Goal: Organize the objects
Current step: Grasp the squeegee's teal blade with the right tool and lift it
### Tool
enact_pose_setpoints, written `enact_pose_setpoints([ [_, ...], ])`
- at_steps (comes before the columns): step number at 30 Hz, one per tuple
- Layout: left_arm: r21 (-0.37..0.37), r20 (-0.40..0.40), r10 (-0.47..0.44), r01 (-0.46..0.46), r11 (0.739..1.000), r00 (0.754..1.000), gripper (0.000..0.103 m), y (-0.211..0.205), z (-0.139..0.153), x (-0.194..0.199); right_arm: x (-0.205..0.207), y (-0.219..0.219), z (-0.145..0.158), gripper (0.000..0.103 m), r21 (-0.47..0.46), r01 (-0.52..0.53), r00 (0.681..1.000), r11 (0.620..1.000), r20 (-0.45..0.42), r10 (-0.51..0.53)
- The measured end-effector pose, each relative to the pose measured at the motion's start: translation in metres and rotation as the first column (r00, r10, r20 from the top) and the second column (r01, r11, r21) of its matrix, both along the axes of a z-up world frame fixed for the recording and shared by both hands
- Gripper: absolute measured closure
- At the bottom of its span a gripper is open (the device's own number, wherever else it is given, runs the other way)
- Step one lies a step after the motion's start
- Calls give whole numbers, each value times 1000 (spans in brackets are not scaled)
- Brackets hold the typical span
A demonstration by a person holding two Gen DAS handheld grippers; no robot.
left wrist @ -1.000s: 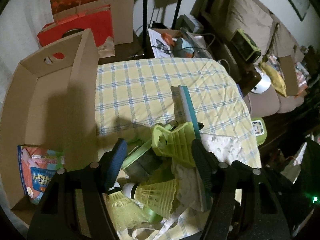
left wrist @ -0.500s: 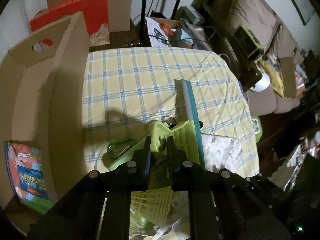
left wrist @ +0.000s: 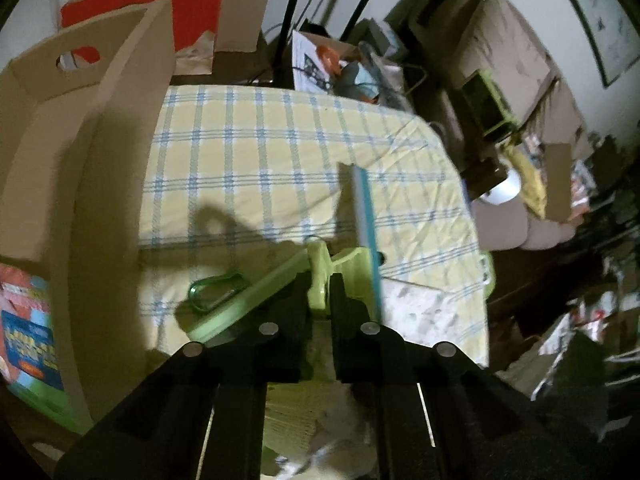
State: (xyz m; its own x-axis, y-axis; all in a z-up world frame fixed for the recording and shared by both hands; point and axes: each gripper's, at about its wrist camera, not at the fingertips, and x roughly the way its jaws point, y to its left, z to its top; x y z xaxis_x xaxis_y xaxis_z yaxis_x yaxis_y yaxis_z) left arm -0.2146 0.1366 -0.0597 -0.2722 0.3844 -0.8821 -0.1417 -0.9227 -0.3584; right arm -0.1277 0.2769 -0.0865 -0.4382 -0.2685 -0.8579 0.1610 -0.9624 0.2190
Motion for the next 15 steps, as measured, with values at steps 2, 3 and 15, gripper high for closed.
enact_pose_setpoints([
  [2, 25, -7, 8, -8, 1000, 1000, 94, -1, 5, 3, 0, 1, 1, 57, -6, 2, 1000, 1000, -4, -2],
  [3, 29, -15, 11, -11, 1000, 1000, 95, -1, 8, 5, 0, 2, 1, 58, -9, 2, 1000, 1000, -5, -2],
  [15, 119, -29, 18, -14, 993, 999, 95, -2, 32, 22, 2, 5, 14, 79, -27, 5, 1000, 1000, -6, -5],
])
